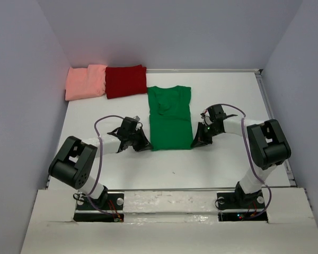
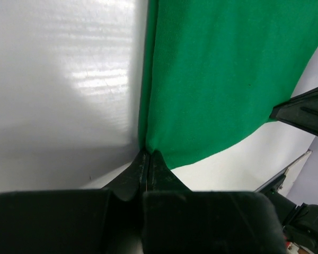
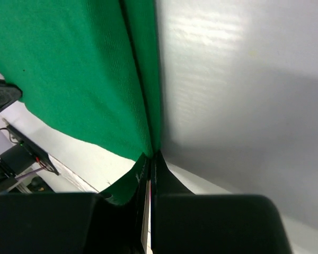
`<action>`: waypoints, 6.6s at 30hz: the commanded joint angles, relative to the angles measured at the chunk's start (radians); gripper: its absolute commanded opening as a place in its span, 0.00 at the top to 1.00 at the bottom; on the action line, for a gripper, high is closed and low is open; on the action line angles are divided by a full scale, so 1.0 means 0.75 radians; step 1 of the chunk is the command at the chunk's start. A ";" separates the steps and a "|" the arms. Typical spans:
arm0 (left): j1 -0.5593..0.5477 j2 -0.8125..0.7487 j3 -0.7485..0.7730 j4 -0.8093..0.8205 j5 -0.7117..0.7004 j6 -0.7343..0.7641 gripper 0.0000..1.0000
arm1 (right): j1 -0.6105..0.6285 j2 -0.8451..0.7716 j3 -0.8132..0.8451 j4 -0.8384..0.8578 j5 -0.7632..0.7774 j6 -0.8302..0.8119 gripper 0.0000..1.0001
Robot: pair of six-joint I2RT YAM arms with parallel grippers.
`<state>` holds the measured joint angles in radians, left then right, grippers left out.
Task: Fold and stack the t-shirts
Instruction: Fold the tshirt
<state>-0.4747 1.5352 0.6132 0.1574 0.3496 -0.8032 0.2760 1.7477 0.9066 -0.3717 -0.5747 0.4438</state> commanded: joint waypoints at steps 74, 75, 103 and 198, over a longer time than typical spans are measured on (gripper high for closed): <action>-0.009 -0.151 0.685 -0.846 -0.100 0.099 1.00 | 0.008 -0.058 0.816 -0.891 0.161 -0.199 1.00; -0.001 -0.137 0.706 -0.854 -0.102 0.124 1.00 | 0.008 -0.054 0.826 -0.893 0.161 -0.201 1.00; 0.138 0.121 1.001 -0.926 -0.073 0.273 1.00 | -0.043 0.142 1.104 -0.936 0.192 -0.211 1.00; 0.293 0.939 1.896 -1.020 0.014 0.359 1.00 | -0.141 0.924 1.964 -0.601 0.061 -0.093 1.00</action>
<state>-0.2703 2.2383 1.9759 -0.5957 0.3546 -0.5568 0.1818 2.4374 2.3295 -0.9012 -0.5098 0.3698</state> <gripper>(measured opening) 0.022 0.022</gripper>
